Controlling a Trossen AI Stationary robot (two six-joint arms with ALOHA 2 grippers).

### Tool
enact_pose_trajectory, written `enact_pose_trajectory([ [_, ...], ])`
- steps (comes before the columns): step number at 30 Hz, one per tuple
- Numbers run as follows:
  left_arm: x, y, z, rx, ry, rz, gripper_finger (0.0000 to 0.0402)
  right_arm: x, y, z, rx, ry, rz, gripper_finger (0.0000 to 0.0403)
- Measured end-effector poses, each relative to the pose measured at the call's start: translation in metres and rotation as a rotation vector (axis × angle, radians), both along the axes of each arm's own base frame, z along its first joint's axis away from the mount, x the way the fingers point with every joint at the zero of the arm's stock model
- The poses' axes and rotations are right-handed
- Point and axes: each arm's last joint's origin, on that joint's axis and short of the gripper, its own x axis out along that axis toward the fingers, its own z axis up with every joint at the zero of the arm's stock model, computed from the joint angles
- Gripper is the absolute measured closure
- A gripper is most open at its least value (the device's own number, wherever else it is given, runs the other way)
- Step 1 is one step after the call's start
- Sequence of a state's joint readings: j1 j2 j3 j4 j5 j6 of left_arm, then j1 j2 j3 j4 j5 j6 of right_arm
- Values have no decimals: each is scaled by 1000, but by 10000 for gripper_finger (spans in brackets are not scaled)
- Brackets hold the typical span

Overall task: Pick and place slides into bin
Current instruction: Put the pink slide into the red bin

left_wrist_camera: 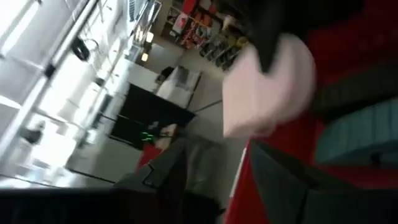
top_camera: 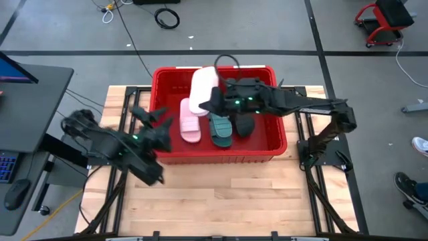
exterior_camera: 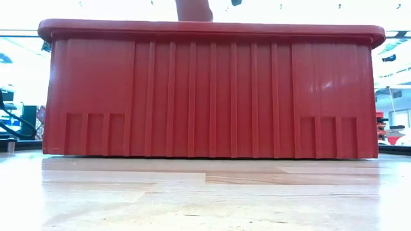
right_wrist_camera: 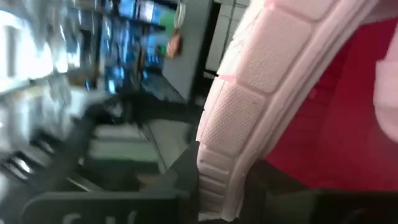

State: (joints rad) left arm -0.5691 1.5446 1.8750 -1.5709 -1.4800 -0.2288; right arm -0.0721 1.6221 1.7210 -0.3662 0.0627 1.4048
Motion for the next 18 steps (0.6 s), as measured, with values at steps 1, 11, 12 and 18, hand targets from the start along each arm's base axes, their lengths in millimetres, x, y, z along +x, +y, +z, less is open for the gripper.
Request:
enact_pose_trajectory([
  [1, -8, 3, 6, -32, -41, -4, 226, 6, -2, -5, -33, 8, 30, 334],
  [11, -85, 51, 47, -385, -384, -30, 243, 64, -14, -75, -151, 115, 335, 335],
  [12, -90, 55, 49, -398, -396, -32, 245, 69, -16, -83, -150, 132, 336, 335],
  [18, -108, 67, 55, -428, -417, -44, 258, 89, -27, -122, -141, 222, 301, 335],
])
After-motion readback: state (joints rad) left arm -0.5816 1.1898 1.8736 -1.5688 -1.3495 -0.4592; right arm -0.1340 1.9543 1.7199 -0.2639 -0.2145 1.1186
